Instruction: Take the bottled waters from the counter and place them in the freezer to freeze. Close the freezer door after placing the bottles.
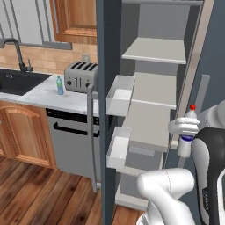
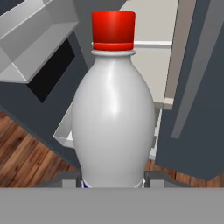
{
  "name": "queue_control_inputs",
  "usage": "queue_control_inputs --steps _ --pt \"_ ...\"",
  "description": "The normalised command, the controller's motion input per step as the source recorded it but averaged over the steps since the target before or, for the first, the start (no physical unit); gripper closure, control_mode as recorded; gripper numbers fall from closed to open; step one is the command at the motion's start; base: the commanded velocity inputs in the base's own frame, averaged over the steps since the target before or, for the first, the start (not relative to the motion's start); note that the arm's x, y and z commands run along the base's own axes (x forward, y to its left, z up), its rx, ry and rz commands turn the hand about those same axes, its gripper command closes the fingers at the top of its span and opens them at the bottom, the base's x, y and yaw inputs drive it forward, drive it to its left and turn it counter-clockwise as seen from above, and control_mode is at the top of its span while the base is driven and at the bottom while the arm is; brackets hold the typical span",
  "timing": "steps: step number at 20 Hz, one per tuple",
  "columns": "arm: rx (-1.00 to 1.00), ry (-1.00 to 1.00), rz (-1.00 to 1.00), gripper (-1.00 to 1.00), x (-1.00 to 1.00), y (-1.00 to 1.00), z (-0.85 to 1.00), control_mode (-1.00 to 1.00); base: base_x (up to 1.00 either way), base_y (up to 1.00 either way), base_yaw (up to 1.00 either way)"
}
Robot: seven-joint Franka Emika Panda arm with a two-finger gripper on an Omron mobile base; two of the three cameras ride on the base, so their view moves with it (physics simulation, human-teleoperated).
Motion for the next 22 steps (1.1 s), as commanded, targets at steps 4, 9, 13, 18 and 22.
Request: queue_control_inputs --steps 4,9,13,18,22 --pt "0.0 0.0 0.0 1.0 0.0 0.0 0.0 1.0 0.32 -0.08 0.0" --pt "0.0 0.0 0.0 1.0 0.0 0.0 0.0 1.0 0.3 0.0 0.0" --pt "0.0 0.0 0.0 1.0 0.0 0.0 0.0 1.0 0.18 0.0 0.0" --pt "0.0 0.0 0.0 1.0 0.0 0.0 0.0 1.0 0.41 0.0 0.0" --pt "0.0 0.0 0.0 1.0 0.0 0.0 0.0 1.0 0.5 0.0 0.0"
